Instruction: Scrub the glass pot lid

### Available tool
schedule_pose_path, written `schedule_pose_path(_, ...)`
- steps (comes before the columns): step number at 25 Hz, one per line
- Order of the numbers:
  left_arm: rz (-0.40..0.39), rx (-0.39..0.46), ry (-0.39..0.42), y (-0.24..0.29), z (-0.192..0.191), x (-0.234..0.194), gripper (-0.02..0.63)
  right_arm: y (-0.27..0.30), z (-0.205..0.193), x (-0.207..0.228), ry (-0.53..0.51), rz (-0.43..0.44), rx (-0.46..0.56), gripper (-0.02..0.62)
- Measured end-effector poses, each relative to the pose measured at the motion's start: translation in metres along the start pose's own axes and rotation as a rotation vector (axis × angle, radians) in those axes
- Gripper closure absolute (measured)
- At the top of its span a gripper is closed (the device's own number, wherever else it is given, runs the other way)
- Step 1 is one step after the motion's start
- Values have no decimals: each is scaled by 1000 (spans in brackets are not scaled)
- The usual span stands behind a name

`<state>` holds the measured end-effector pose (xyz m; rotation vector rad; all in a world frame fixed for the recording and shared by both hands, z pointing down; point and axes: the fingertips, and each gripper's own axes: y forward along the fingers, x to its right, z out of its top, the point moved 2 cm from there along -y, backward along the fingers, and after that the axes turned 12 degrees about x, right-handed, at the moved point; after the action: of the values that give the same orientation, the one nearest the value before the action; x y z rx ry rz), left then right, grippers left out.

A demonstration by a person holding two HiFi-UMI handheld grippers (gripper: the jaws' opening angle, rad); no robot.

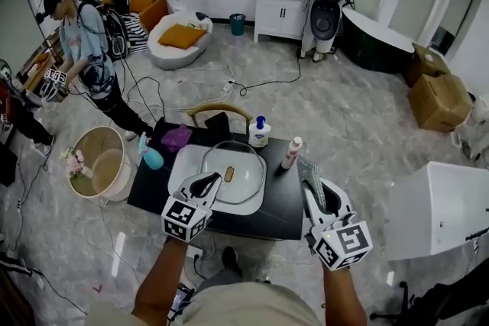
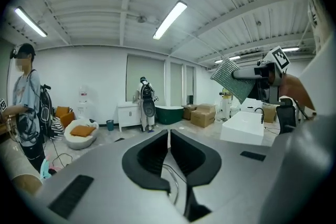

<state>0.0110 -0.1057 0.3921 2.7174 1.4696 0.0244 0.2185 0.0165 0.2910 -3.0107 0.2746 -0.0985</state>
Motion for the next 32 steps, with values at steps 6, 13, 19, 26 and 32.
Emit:
schedule_pose_path(6, -52, -49, -34, 33, -35, -50, 575, 44, -8, -9, -33, -42, -25, 511)
schedule_pose_path(13, -86, -103, -91, 64, -82, -87, 574, 77, -25, -21, -49, -70, -63, 511)
schedule_pose_path(19, -71, -168, -137, 85, -131, -101, 547, 102, -41, -23, -48, -41, -100, 511)
schedule_pose_path(26, 23, -276, -227, 100, -203, -116, 464, 128, -80, -20, 2, 19, -172, 511)
schedule_pose_path(32, 89, -380, -244, 117, -266, -115, 373, 134, -123, -10, 58, 49, -251, 511)
